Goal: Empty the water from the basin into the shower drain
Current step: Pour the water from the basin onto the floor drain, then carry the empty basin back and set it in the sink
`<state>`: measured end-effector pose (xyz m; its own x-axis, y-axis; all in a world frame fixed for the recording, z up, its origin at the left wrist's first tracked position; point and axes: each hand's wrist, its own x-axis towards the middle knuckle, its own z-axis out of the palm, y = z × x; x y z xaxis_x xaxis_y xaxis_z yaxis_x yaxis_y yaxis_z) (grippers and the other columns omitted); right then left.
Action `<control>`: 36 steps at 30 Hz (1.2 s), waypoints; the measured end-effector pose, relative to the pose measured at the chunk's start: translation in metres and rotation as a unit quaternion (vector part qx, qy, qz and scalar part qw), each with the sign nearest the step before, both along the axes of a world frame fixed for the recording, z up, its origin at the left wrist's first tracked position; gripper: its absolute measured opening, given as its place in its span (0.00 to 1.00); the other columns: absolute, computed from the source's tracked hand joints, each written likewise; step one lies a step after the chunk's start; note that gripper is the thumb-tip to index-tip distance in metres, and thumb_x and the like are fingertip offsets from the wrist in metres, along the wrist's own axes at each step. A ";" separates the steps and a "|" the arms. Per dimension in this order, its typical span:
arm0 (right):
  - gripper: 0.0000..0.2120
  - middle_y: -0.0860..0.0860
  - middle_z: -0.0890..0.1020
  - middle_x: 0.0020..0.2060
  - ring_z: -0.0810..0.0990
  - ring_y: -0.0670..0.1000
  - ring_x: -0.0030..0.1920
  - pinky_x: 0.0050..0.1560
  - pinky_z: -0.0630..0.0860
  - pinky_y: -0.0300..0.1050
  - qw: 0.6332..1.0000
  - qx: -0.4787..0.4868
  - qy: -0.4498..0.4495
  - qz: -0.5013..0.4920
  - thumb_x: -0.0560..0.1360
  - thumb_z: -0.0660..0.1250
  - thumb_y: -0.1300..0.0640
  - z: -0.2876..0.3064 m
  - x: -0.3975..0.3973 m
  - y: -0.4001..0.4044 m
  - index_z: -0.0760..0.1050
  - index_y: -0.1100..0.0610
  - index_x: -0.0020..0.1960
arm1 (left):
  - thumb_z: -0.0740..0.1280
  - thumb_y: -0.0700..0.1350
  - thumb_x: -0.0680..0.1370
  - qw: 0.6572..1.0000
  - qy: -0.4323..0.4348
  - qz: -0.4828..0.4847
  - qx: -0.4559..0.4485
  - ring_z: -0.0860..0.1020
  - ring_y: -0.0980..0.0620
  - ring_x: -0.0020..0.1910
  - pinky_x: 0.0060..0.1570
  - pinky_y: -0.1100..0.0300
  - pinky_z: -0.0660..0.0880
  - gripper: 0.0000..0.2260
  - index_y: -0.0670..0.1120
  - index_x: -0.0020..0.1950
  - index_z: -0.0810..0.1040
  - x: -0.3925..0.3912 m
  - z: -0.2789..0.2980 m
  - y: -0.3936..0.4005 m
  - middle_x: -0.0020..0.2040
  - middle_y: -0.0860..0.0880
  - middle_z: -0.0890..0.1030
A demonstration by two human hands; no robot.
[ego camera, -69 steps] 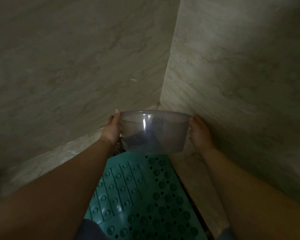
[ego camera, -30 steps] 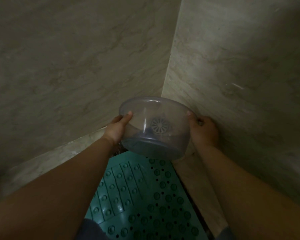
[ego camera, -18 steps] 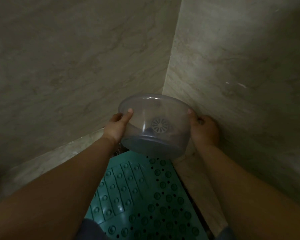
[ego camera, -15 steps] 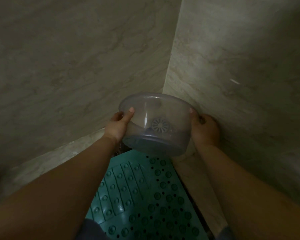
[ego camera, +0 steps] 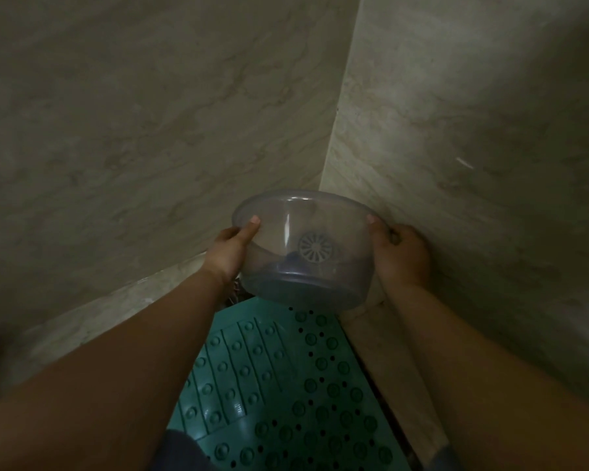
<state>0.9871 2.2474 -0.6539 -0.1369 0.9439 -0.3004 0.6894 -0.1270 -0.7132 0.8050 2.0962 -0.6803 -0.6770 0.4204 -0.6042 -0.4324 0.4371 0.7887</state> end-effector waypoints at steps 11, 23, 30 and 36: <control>0.16 0.57 0.77 0.48 0.74 0.53 0.48 0.40 0.65 0.43 0.997 -0.042 0.064 -0.028 0.79 0.56 0.58 -0.002 -0.009 0.010 0.76 0.65 0.57 | 0.61 0.60 0.77 0.989 -0.087 0.119 -0.013 0.77 0.45 0.51 0.56 0.48 0.73 0.23 0.44 0.63 0.73 -0.011 0.009 -0.022 0.51 0.44 0.78; 0.13 0.63 0.84 0.53 0.82 0.62 0.54 0.48 0.75 0.47 0.988 -0.113 -0.078 0.065 0.73 0.62 0.67 0.140 0.003 -0.041 0.83 0.63 0.54 | 0.64 0.34 0.77 0.986 -0.032 0.093 -0.131 0.79 0.40 0.39 0.43 0.51 0.82 0.06 0.41 0.51 0.77 0.010 0.155 -0.112 0.44 0.40 0.77; 0.13 0.67 0.83 0.49 0.83 0.68 0.52 0.54 0.80 0.63 0.988 -0.108 -0.071 0.085 0.69 0.66 0.67 0.312 0.005 -0.089 0.82 0.63 0.52 | 0.62 0.42 0.80 0.980 -0.034 0.142 -0.134 0.76 0.45 0.32 0.27 0.62 0.74 0.08 0.41 0.57 0.76 0.040 0.328 -0.180 0.37 0.44 0.76; 0.08 0.60 0.78 0.35 0.78 0.56 0.39 0.41 0.74 0.47 0.976 -0.077 -0.081 0.186 0.68 0.64 0.66 0.433 0.009 -0.129 0.81 0.63 0.43 | 0.62 0.42 0.77 0.964 -0.001 0.153 -0.216 0.82 0.37 0.52 0.49 0.54 0.77 0.12 0.39 0.55 0.81 0.076 0.452 -0.240 0.52 0.36 0.83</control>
<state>0.9963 2.1185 -0.2209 -0.4003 0.7803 -0.4805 0.8098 0.0559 -0.5840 0.8814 1.8559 -0.2279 -0.7275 -0.0899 -0.6802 -0.5949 0.5765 0.5601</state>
